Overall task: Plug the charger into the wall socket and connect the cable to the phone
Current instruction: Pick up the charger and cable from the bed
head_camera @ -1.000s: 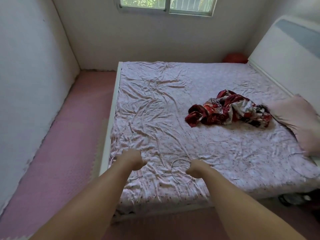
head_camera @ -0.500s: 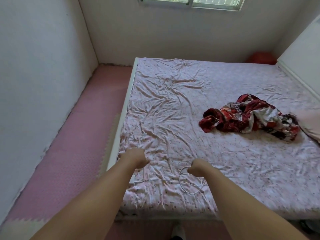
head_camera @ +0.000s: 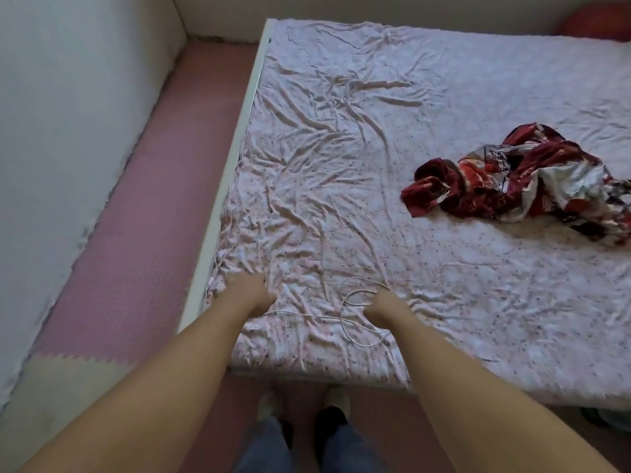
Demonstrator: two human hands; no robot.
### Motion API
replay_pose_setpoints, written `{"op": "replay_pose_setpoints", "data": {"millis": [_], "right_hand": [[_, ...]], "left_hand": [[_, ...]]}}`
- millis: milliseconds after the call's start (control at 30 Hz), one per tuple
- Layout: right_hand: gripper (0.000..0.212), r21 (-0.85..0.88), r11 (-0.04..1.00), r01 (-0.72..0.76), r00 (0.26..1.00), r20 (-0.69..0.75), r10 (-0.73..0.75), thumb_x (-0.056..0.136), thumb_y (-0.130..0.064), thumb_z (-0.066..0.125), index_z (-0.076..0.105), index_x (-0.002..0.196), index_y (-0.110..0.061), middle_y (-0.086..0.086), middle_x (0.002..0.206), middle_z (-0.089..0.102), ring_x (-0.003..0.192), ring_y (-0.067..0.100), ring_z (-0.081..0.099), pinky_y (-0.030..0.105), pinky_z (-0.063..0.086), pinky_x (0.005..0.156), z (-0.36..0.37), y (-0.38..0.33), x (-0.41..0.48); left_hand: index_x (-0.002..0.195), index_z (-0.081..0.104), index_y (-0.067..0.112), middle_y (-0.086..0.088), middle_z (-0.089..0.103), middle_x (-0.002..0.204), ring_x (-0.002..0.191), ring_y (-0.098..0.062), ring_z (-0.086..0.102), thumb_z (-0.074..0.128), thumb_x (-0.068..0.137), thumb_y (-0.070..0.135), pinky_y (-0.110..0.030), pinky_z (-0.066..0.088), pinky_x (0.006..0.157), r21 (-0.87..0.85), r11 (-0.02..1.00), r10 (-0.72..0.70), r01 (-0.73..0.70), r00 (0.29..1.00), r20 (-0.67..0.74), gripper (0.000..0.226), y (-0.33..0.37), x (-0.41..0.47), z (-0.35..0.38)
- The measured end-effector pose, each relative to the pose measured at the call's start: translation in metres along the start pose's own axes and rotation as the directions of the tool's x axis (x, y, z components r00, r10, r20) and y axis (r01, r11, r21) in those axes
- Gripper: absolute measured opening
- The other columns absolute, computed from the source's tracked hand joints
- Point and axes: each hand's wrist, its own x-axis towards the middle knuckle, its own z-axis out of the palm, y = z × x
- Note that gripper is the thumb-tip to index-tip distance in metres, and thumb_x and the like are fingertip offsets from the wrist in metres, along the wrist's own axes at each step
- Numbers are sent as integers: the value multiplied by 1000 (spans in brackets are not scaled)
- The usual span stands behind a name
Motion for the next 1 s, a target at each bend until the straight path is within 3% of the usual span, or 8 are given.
{"op": "replay_pose_setpoints", "data": {"millis": [100, 233, 300, 400, 533, 667, 867, 1000], "right_hand": [[38, 116, 991, -66, 997, 42, 62, 92, -17, 44, 52, 129, -10, 14, 119, 62, 95, 26, 60, 33, 49, 76, 19, 2, 20], [69, 177, 965, -191, 978, 124, 170, 96, -36, 46, 14, 155, -18, 22, 157, 27, 136, 40, 37, 47, 38, 108, 52, 3, 55], [76, 235, 937, -258, 961, 159, 225, 96, -39, 46, 0, 156, -27, 24, 161, 13, 145, 43, 19, 48, 33, 108, 74, 1, 78], [79, 340, 872, -352, 935, 180, 307, 97, -40, 45, -8, 155, -33, 31, 158, 7, 136, 45, 32, 42, 38, 93, 114, 0, 115], [76, 451, 784, -428, 904, 197, 380, 98, -41, 42, -9, 155, -34, 32, 159, 0, 141, 47, 23, 49, 32, 109, 165, 4, 166], [75, 548, 688, -476, 873, 198, 446, 100, -42, 37, -14, 154, -30, 32, 158, 17, 148, 43, 11, 52, 27, 111, 203, 10, 207], [71, 783, 411, -468, 789, 161, 593, 98, -46, 39, 1, 155, -30, 18, 155, 35, 137, 43, 33, 53, 31, 107, 232, 9, 247], [71, 863, 221, -455, 688, 183, 703, 95, -47, 46, 11, 154, -31, 21, 156, 22, 136, 43, 28, 54, 33, 109, 226, 9, 265]], "left_hand": [[148, 27, 22, -16, 16, 160, 146, -38, 18, 46, 93, 42, -53, 27, 115, -57, 995, -86, 86, 996, -2, 61, -8, 18, 15], [142, 32, 28, -15, 16, 157, 143, -38, 17, 48, 92, 39, -56, 30, 108, -142, 982, -132, 122, 989, -67, 53, -20, 56, 43], [142, 29, 29, -16, 12, 157, 144, -37, 14, 48, 92, 37, -57, 30, 108, -170, 976, -152, 133, 983, -103, 54, -26, 82, 64], [147, 22, 29, -16, 4, 160, 145, -38, 8, 48, 91, 31, -57, 26, 110, -214, 966, -174, 143, 975, -137, 61, -38, 130, 109], [147, 24, 28, -18, 3, 159, 143, -39, 11, 48, 90, 27, -57, 24, 110, -267, 948, -216, 172, 966, -144, 62, -56, 187, 168], [148, 23, 28, -18, -2, 159, 144, -40, 5, 48, 89, 24, -59, 24, 110, -338, 913, -285, 227, 949, -132, 64, -71, 222, 214], [148, 21, 27, -16, -11, 160, 145, -39, -2, 49, 89, 20, -56, 24, 111, -521, 811, -403, 265, 899, -170, 66, -79, 244, 250], [146, 25, 29, -15, -6, 160, 136, -44, 14, 50, 89, 18, -50, 31, 106, -666, 688, -521, 288, 835, -177, 63, -71, 258, 252]]}}
